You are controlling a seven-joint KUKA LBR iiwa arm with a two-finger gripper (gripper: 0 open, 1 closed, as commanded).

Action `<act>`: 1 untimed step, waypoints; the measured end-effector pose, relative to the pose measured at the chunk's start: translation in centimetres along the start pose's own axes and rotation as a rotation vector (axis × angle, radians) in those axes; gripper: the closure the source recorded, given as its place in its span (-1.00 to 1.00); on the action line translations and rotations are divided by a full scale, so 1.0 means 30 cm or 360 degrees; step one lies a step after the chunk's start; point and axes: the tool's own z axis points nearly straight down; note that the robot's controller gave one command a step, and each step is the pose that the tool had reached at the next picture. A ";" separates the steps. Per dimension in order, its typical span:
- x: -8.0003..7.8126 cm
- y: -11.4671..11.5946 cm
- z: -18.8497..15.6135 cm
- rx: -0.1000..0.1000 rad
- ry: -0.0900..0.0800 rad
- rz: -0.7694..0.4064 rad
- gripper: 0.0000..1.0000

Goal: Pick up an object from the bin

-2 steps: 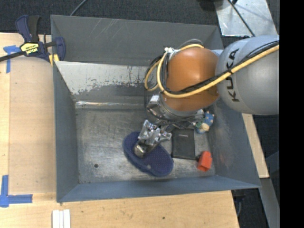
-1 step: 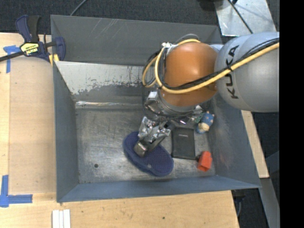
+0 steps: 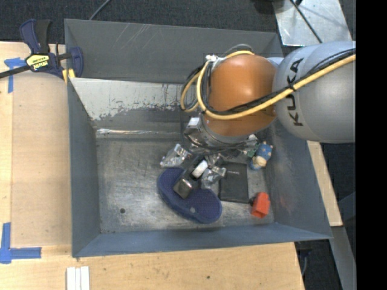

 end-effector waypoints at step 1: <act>0.004 0.009 0.190 -0.0006 0.0007 -0.0359 -1.00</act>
Offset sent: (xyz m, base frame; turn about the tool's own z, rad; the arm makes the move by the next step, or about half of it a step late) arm -0.0048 -0.0004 -0.0794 -0.2511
